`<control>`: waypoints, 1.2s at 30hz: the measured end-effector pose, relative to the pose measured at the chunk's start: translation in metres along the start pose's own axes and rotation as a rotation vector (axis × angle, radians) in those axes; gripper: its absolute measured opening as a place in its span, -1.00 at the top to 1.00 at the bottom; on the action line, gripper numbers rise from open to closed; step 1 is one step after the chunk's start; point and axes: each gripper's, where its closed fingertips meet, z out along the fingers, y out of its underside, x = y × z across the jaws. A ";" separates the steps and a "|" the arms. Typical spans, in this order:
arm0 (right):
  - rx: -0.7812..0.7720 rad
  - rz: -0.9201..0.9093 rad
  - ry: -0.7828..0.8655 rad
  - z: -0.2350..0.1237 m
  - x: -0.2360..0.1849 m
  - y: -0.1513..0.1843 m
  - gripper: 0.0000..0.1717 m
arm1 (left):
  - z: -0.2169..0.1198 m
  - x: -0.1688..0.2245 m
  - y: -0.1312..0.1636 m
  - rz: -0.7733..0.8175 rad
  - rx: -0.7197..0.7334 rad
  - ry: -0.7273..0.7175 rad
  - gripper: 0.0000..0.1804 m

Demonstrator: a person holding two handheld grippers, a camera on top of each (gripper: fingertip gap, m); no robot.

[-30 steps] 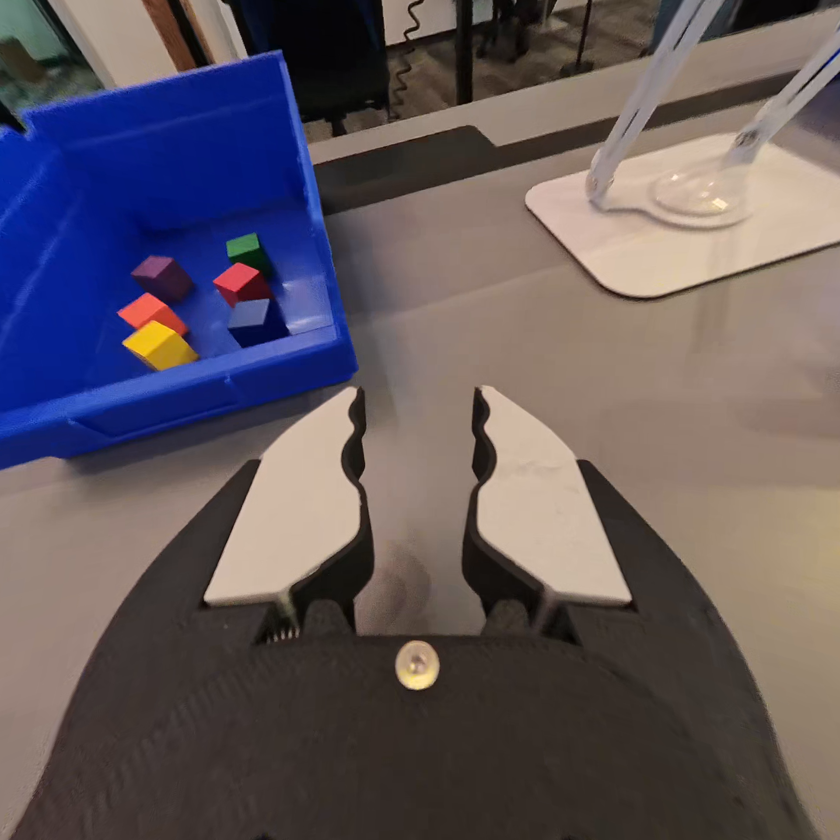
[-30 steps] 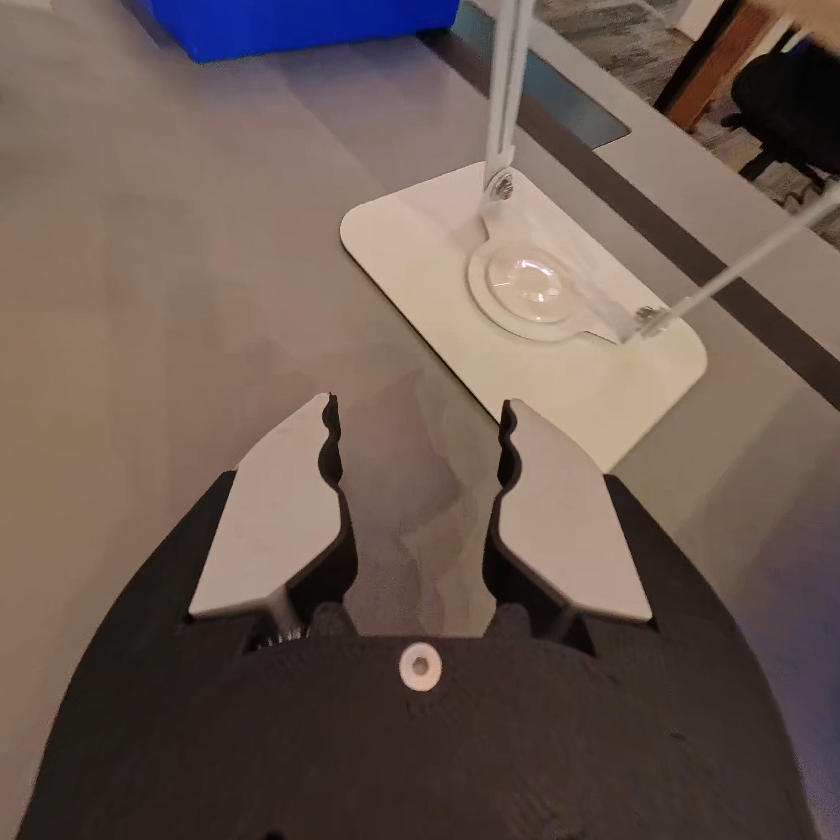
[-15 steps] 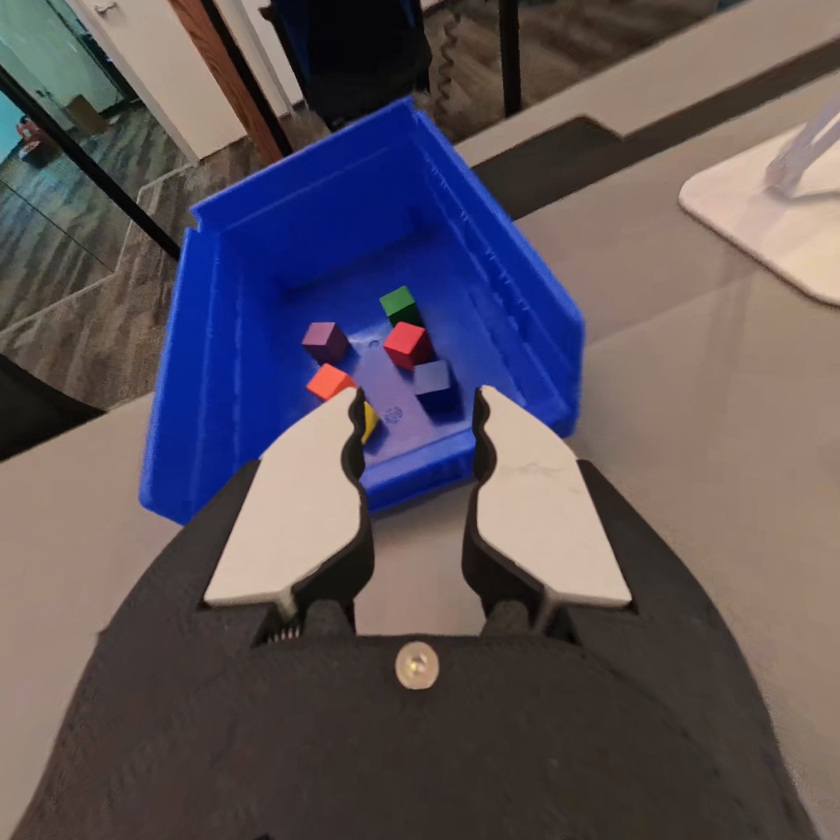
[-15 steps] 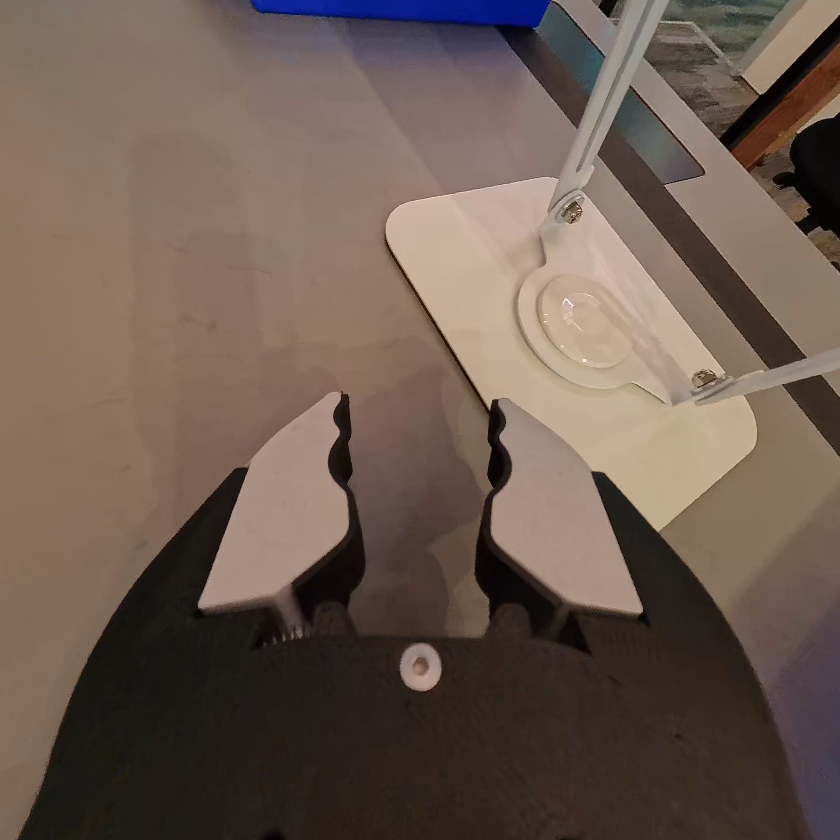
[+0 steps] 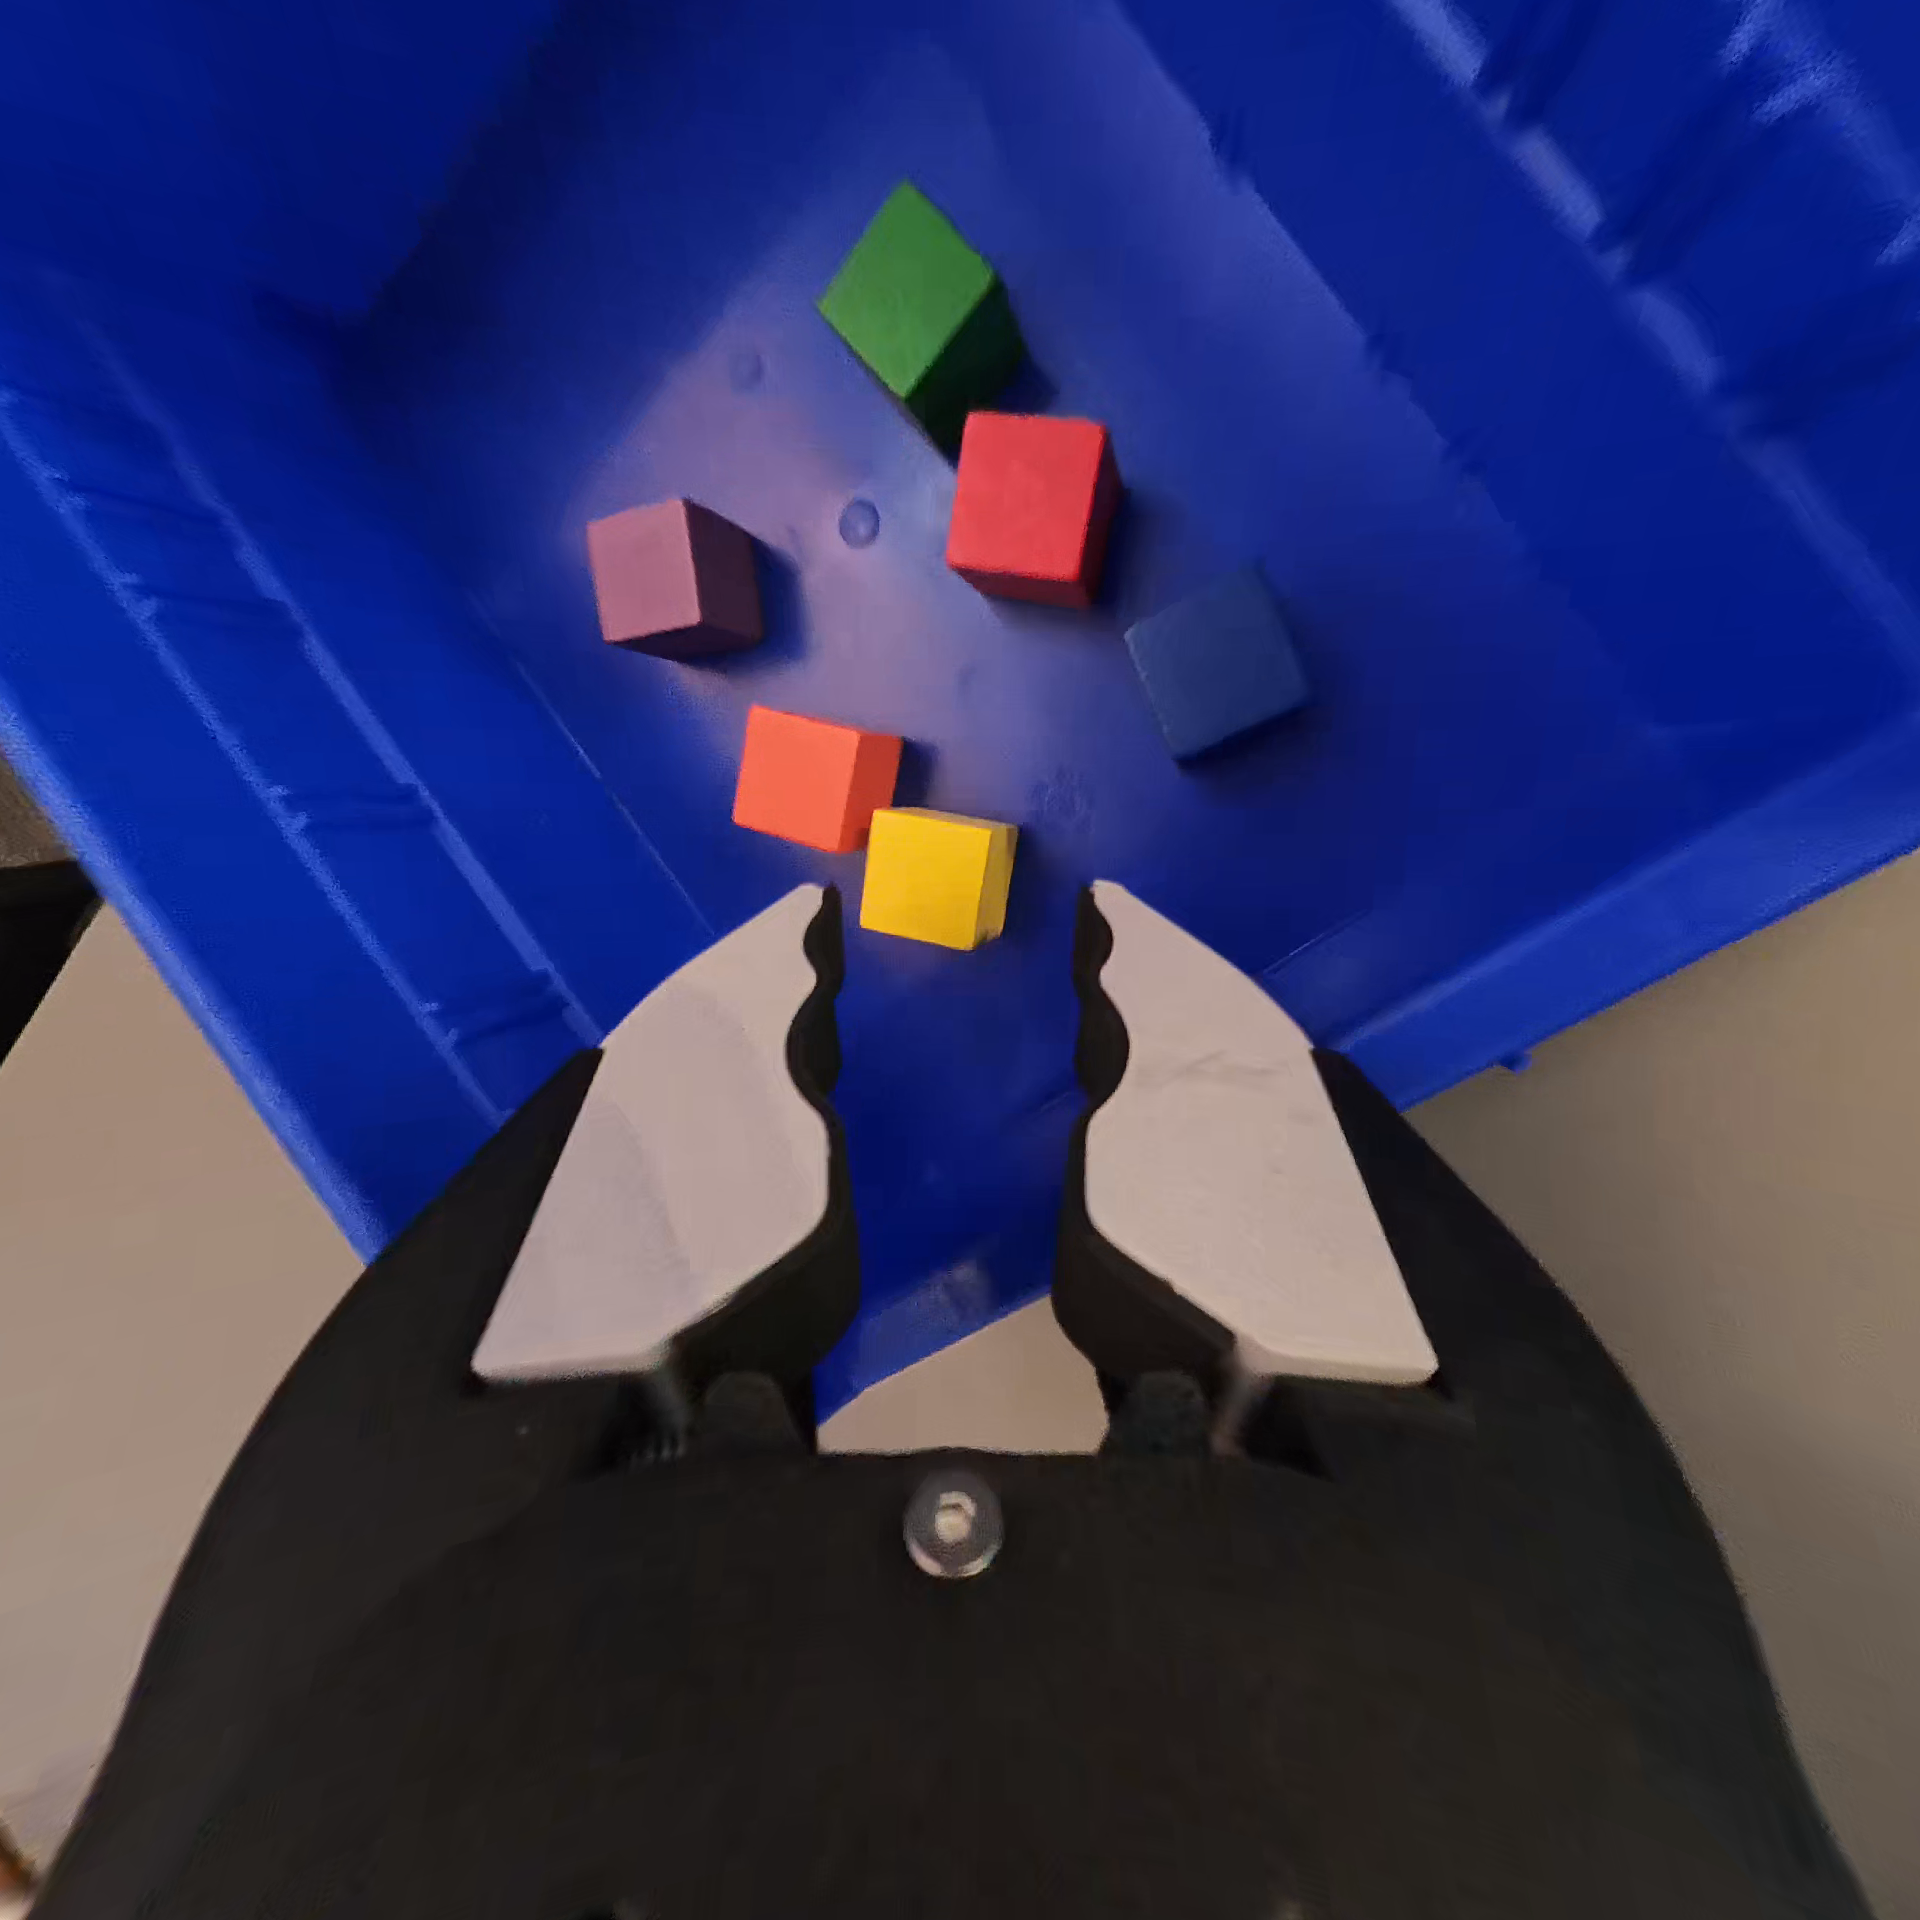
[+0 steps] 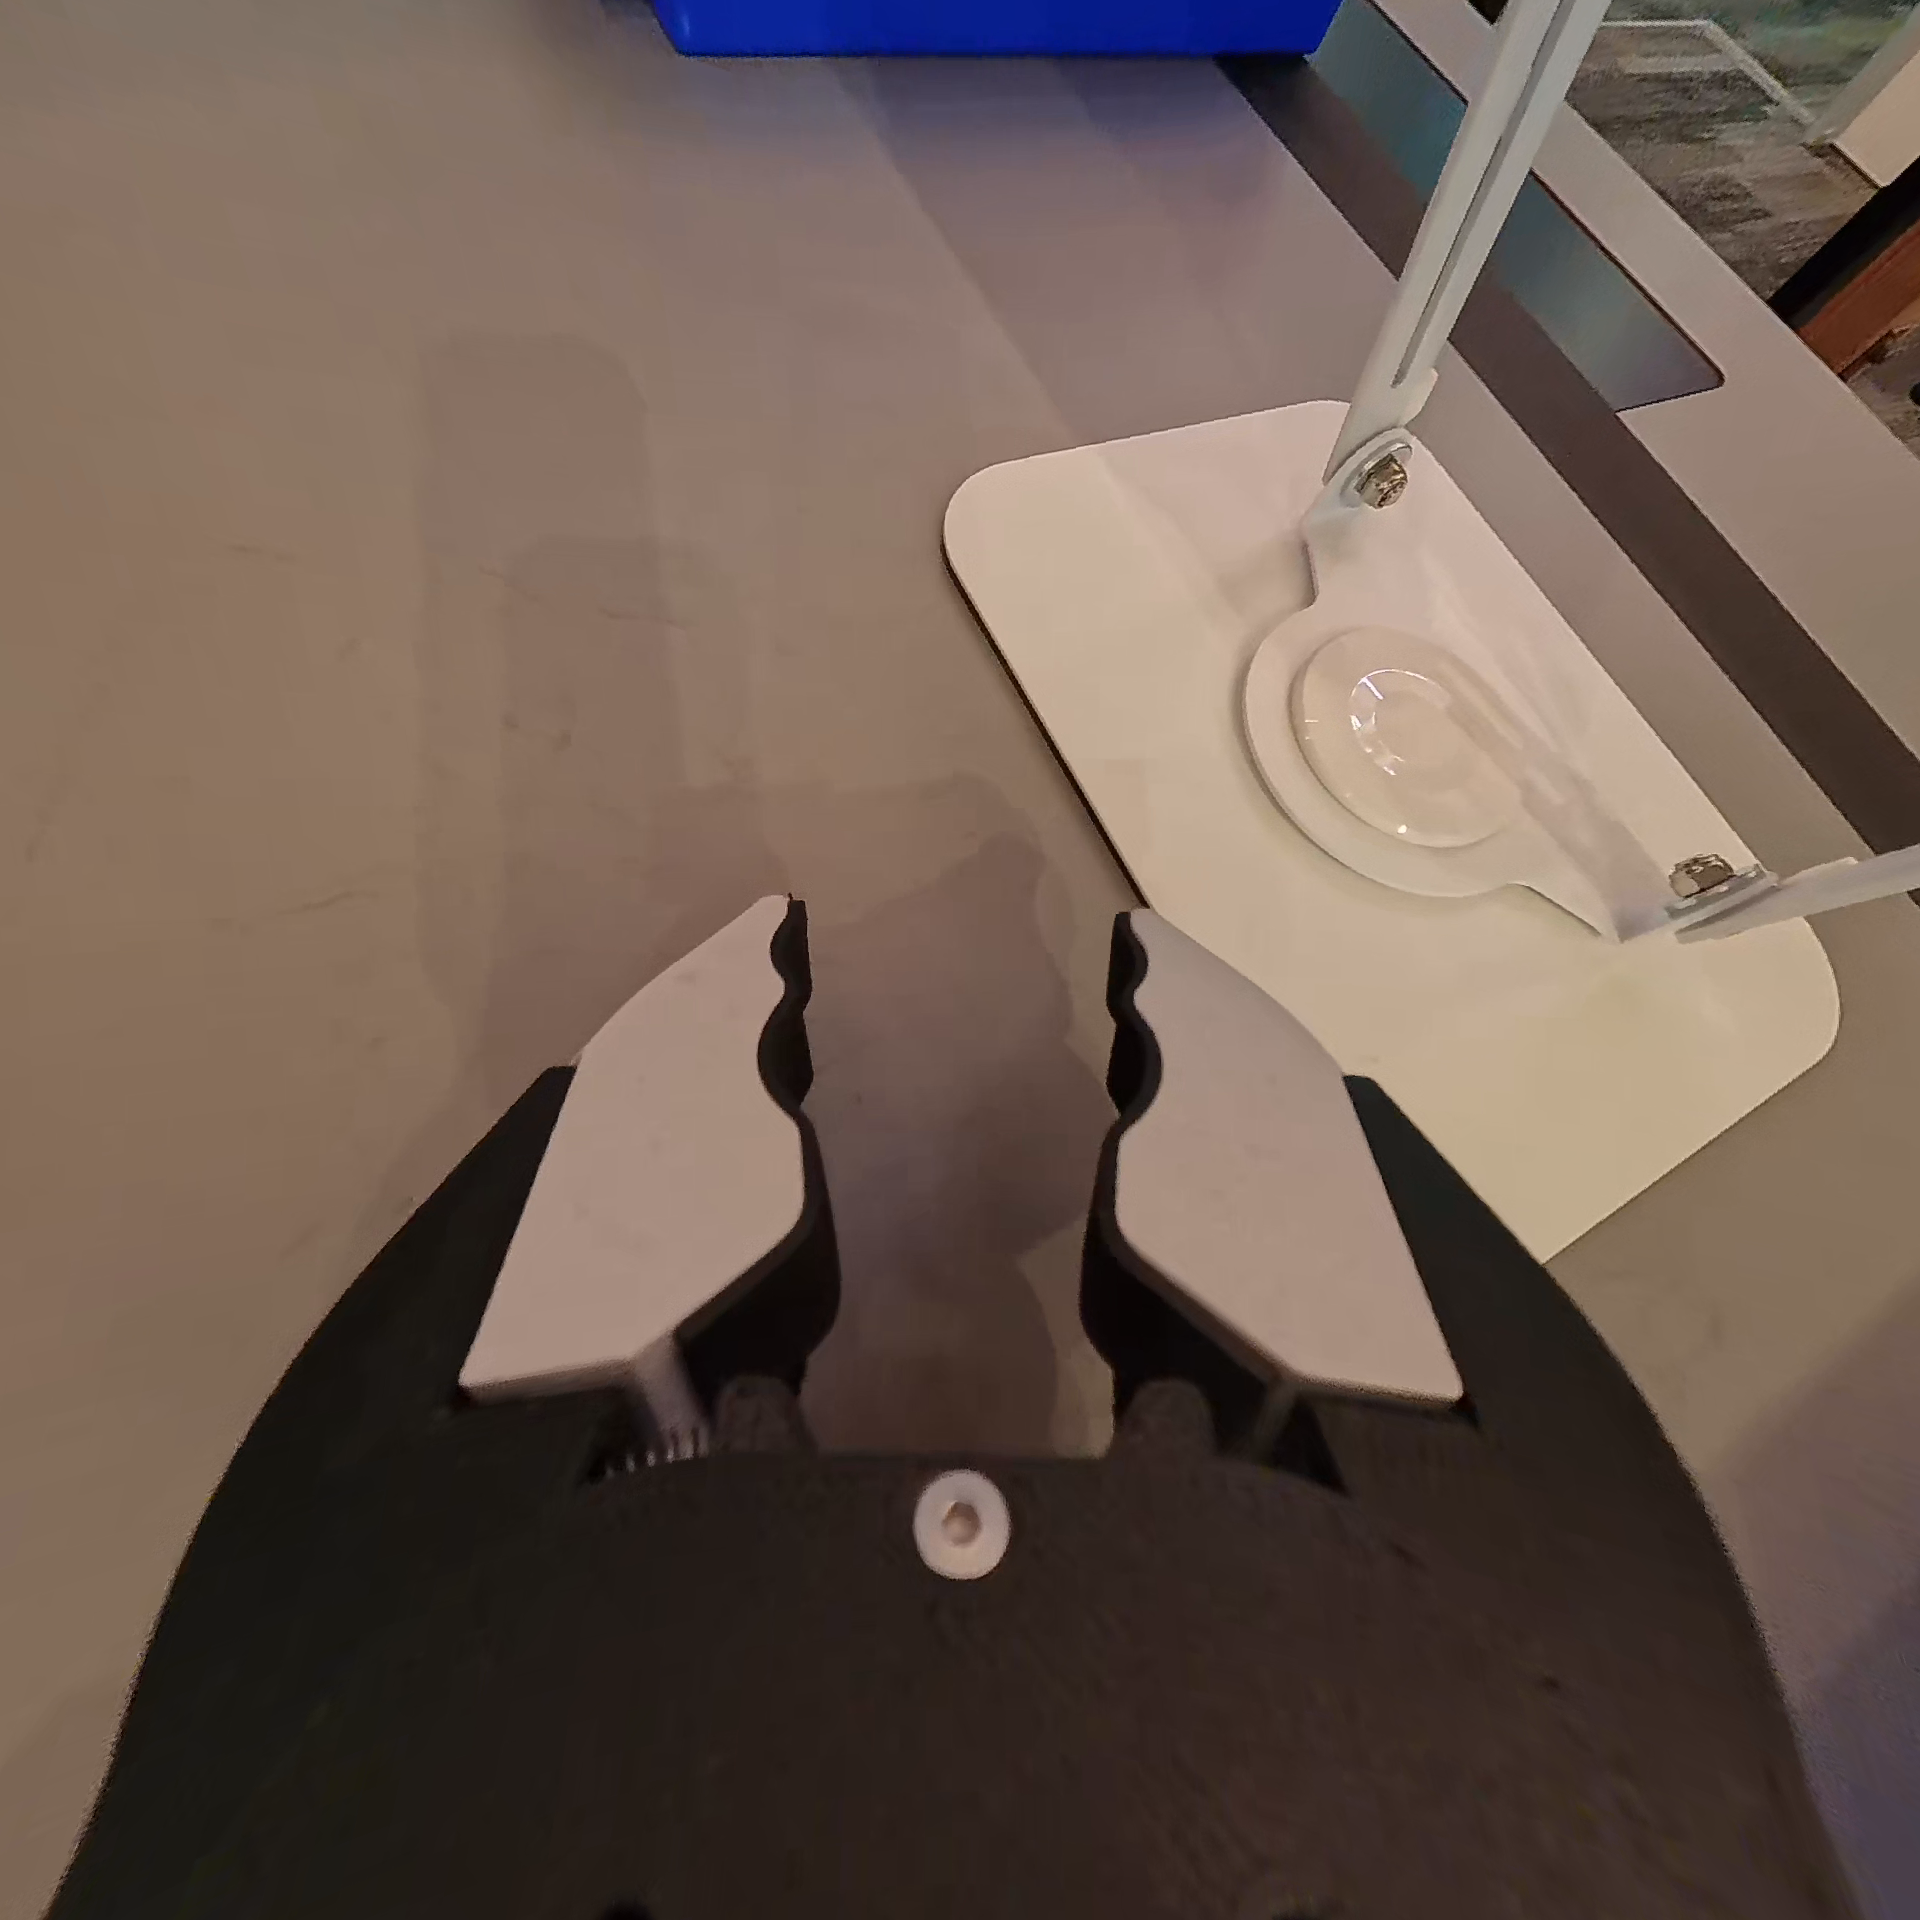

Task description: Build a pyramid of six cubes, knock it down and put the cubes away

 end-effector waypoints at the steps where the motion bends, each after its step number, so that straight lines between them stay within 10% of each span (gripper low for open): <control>1: 0.000 0.000 -0.003 0.000 -0.001 0.000 0.35 | 0.004 0.000 0.004 0.008 -0.045 0.006 0.52; 25: -0.001 0.003 -0.019 0.000 -0.002 0.001 0.35 | 0.036 0.005 0.008 0.039 -0.239 0.175 0.68; 36: 0.013 0.012 -0.029 -0.002 -0.002 -0.001 0.37 | -0.052 0.044 -0.029 0.225 -0.078 0.124 0.69</control>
